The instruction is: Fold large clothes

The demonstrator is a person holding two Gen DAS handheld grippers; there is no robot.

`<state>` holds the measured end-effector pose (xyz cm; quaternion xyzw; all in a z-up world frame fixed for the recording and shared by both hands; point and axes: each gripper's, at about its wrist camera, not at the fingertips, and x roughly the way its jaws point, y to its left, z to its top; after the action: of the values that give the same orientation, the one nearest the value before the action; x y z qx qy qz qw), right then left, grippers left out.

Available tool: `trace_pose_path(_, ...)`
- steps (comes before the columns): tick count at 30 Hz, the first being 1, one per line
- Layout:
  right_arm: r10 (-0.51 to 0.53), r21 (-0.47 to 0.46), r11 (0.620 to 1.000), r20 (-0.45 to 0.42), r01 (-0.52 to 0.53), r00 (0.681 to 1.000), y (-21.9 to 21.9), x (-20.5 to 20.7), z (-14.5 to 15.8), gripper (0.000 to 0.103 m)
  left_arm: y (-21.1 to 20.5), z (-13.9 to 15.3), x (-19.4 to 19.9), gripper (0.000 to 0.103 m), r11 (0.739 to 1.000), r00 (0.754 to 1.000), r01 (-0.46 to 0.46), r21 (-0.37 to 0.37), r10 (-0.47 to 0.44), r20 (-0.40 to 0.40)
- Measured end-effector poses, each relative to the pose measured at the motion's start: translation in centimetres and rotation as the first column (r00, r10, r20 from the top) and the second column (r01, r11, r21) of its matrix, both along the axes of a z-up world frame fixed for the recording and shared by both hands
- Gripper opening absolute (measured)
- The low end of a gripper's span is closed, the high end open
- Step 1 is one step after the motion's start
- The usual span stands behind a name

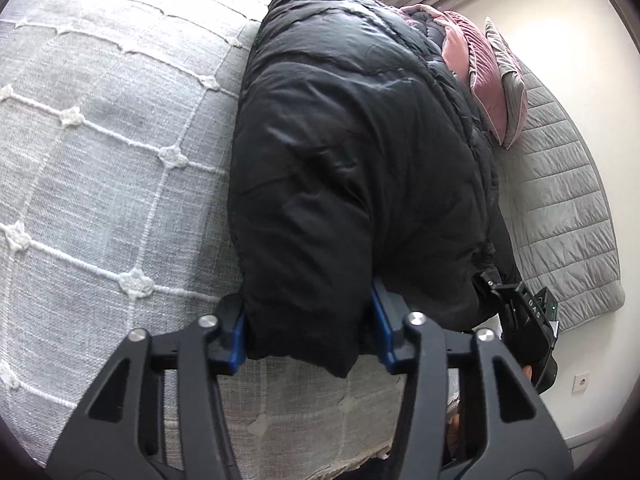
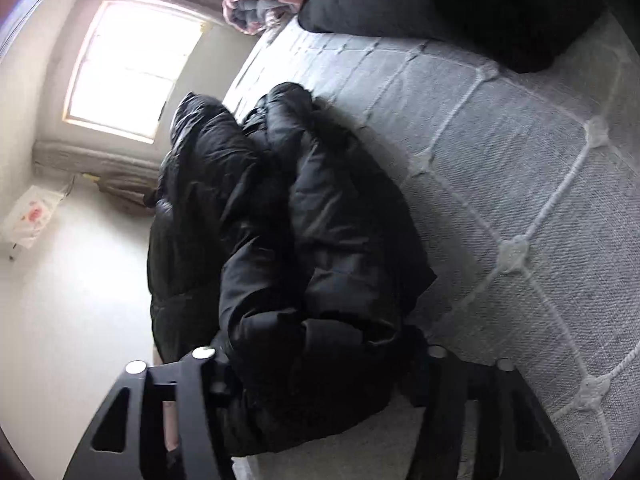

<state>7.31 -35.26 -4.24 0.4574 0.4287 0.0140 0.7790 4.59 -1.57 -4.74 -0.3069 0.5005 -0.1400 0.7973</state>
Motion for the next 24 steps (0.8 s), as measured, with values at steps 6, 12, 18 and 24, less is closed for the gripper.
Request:
trace_pose_path(6,0.052,-0.128,0.991,0.047,-0.046,0.998,1.7,0.8,1.9,0.034,0.1,0.0,0.1,0.046,1.000,1.000,-0.007,0.001,0.007,0.007)
trace_pose_path(12,0.091,-0.279,0.958,0.067,-0.069,0.994,3.9,1.8,3.4,0.030,-0.2,-0.2,0.7,0.046,1.000,1.000,-0.011,0.011,0.011,0.010)
trace_pose_path(18,0.096,-0.291,0.954,0.053,-0.076,0.994,4.9,1.1,3.1,0.029,-1.0,0.1,0.8,0.046,0.999,0.999,-0.012,0.053,0.010,0.031)
trace_pose_path(24,0.121,-0.390,0.917,0.064,-0.087,0.991,5.5,0.5,4.2,0.027,-1.6,1.0,0.8,0.038,0.995,0.998,-0.006,0.103,-0.001,0.067)
